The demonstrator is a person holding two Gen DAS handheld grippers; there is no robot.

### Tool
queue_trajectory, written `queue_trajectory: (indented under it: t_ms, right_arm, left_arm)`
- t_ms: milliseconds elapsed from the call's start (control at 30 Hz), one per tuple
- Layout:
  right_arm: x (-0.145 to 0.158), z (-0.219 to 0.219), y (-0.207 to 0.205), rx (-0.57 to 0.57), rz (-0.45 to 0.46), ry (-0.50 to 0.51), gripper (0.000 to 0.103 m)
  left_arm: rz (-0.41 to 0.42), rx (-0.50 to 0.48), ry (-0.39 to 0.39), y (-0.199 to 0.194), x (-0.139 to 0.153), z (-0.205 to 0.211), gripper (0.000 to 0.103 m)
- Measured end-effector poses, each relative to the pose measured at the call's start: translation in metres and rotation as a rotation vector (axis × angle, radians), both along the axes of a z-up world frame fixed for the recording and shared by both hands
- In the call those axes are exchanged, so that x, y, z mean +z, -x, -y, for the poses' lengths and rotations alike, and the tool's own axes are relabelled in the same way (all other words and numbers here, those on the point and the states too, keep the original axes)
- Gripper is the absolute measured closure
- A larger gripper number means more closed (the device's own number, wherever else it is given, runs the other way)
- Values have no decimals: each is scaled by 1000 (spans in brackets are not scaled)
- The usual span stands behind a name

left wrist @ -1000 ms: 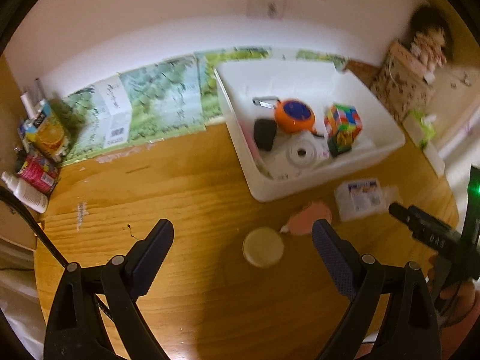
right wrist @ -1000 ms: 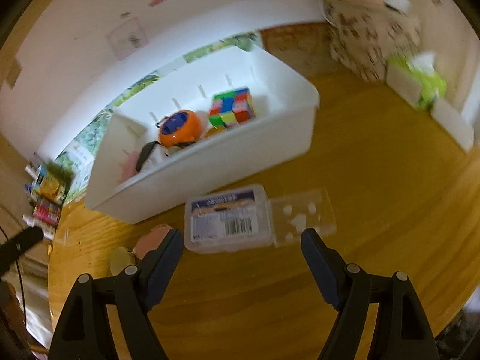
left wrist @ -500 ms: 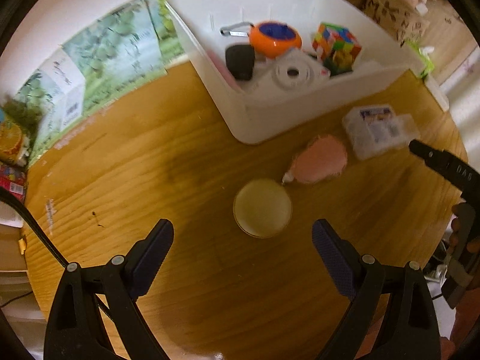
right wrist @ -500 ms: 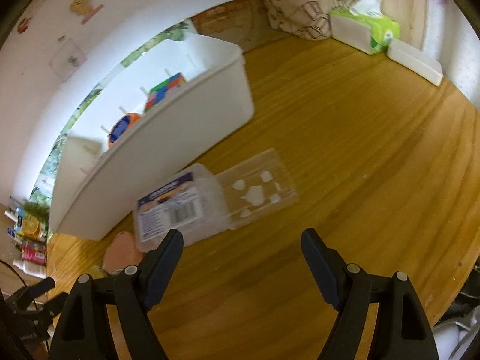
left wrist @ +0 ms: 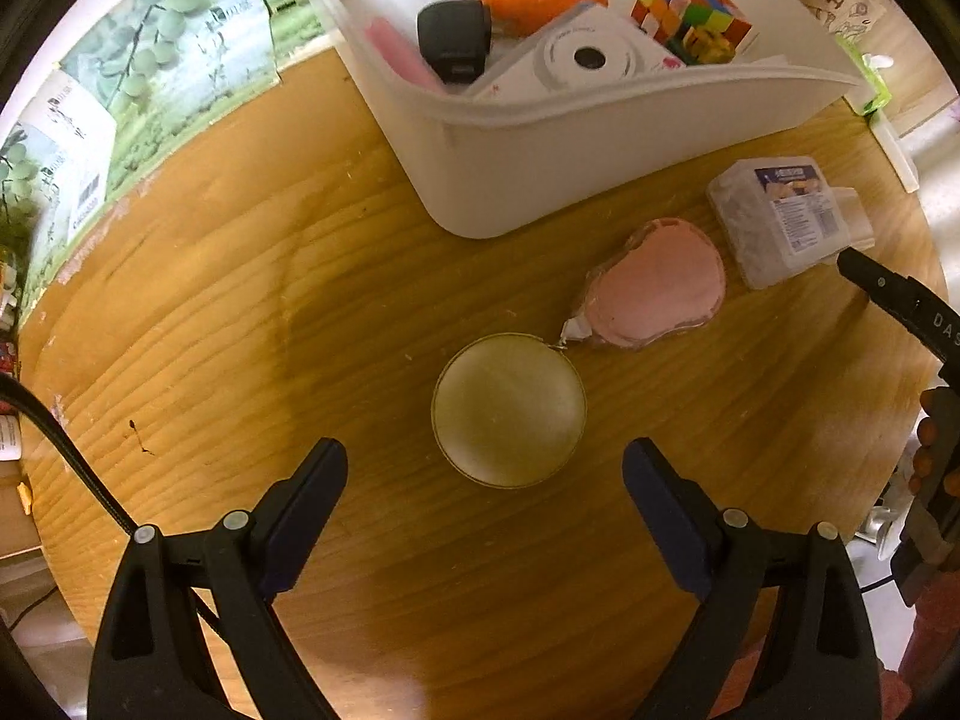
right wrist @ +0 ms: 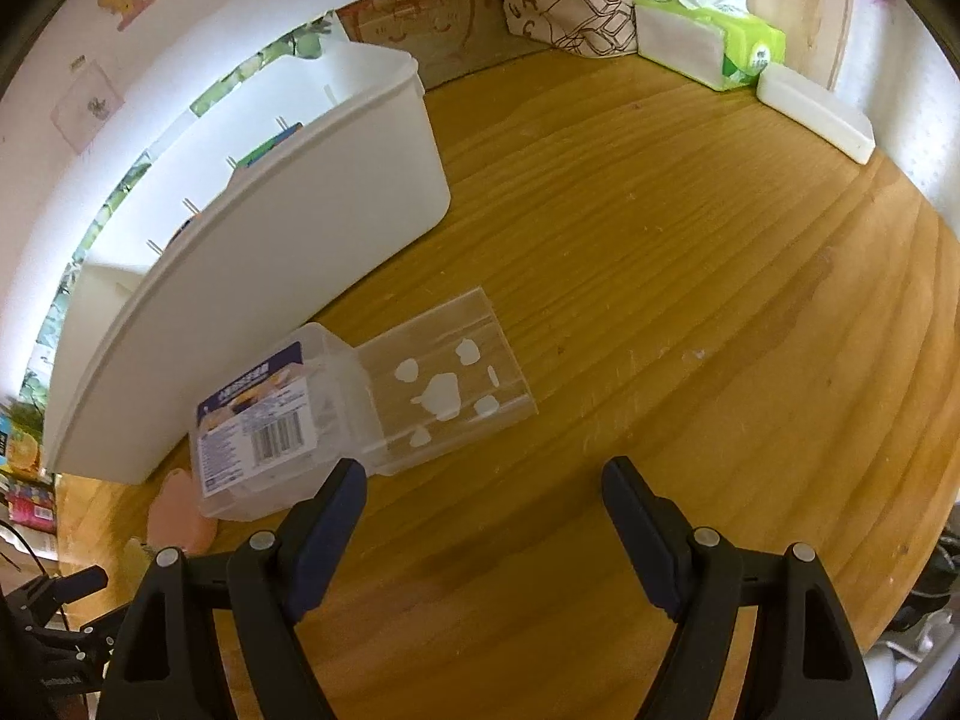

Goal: Organize rigid objects
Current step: 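Withdraw both tools from the bin toward the cream compact and plastic box, then grasp the cream compact with the left tool while the right tool grasps the clear box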

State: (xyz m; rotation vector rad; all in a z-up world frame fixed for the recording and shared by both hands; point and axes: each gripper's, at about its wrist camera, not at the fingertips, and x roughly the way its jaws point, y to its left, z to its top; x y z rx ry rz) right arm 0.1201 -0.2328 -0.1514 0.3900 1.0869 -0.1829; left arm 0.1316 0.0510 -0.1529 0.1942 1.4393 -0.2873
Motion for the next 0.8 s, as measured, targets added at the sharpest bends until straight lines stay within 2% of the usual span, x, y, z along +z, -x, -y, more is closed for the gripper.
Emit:
queue_trajectory:
  t_ms: [367,533,800]
  right_arm:
    - [0,-3,-15,81,-5,71,22]
    - [-1,-4,-25,135,-6,102,22]
    - [-1,-15,-42,227,-22,148,22]
  left_arm:
    - [-63,65,0,-4,-13,-1,27]
    - [-50,105,7,-12,-12,-2,28]
    - [-28,171,-6,-27,-9,1,37]
